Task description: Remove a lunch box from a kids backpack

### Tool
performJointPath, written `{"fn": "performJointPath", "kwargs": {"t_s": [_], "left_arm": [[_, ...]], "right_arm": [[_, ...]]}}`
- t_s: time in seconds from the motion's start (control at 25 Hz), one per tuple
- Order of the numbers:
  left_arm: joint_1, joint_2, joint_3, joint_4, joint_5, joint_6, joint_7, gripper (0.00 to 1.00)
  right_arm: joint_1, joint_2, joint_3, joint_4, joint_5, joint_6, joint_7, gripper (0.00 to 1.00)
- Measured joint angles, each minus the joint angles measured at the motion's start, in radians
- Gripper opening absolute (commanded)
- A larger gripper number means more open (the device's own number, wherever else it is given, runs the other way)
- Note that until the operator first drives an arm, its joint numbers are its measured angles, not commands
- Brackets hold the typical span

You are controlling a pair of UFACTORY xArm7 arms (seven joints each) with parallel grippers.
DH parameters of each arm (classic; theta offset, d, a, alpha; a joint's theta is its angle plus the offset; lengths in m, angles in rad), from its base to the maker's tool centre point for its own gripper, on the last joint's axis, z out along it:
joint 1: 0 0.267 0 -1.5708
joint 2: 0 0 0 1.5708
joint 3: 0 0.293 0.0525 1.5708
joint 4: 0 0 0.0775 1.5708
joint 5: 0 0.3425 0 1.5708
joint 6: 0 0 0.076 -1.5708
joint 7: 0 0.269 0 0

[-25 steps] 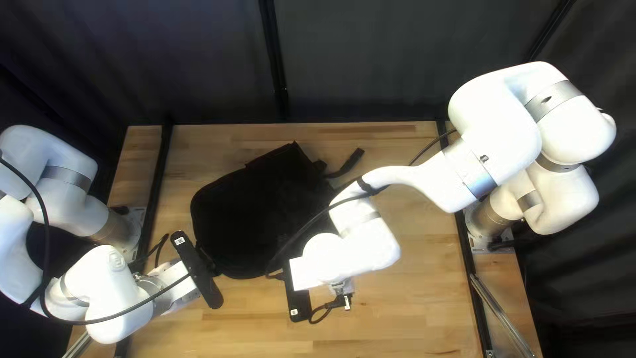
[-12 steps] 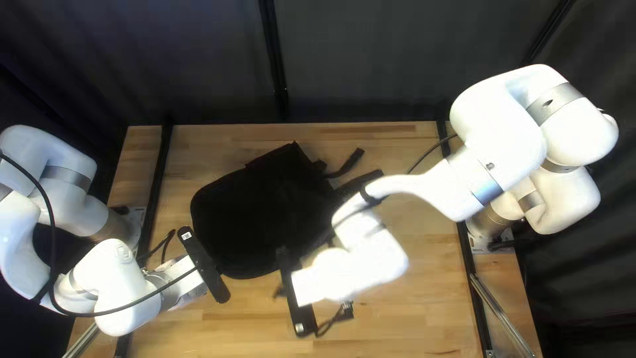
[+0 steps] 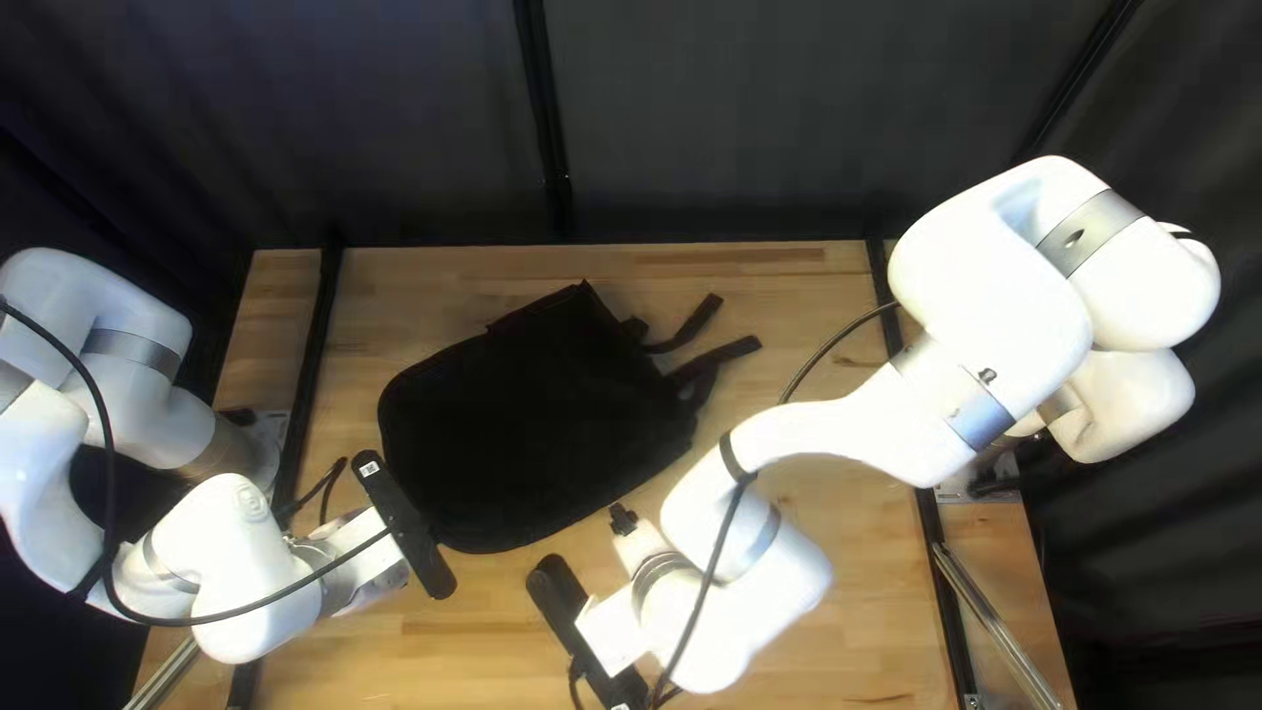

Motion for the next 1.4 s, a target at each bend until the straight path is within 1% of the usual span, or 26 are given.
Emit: {"fn": "performJointPath", "kwargs": {"t_s": [0.16,0.24,0.32,0.48,0.6,0.72,0.92,1.12,1.4], "left_arm": [[-0.003,-0.003,-0.001,0.013,-0.004,0.018,0.009,0.0],[-0.004,-0.003,-0.001,0.015,-0.004,0.022,0.011,0.0],[-0.004,-0.002,-0.001,0.015,-0.004,0.021,0.011,0.0],[-0.004,-0.003,-0.001,0.01,-0.007,0.018,0.009,0.0],[-0.004,-0.004,0.0,0.009,-0.009,0.019,0.01,0.0],[-0.005,-0.007,0.0,0.009,-0.01,0.02,0.011,0.0],[-0.006,-0.008,0.001,0.004,-0.01,0.015,0.012,0.0],[-0.005,-0.007,0.001,0.001,-0.007,0.01,0.01,0.0],[-0.003,-0.004,0.0,0.002,-0.002,0.006,0.005,0.0]], "right_arm": [[0.015,0.064,-0.021,0.033,-0.116,-0.03,0.007,1.0],[0.009,0.093,-0.037,0.049,-0.171,-0.074,-0.003,1.0],[-0.003,0.106,-0.051,0.049,-0.223,-0.128,-0.011,1.0],[-0.039,0.107,-0.086,0.017,-0.33,-0.26,-0.021,1.0],[-0.078,0.114,-0.11,0.02,-0.38,-0.347,-0.046,1.0],[-0.113,0.141,-0.126,0.057,-0.403,-0.415,-0.082,1.0],[-0.151,0.184,-0.137,0.101,-0.41,-0.488,-0.104,1.0],[-0.161,0.195,-0.142,0.094,-0.422,-0.54,-0.069,1.0],[-0.161,0.187,-0.145,0.078,-0.431,-0.565,-0.033,1.0]]}}
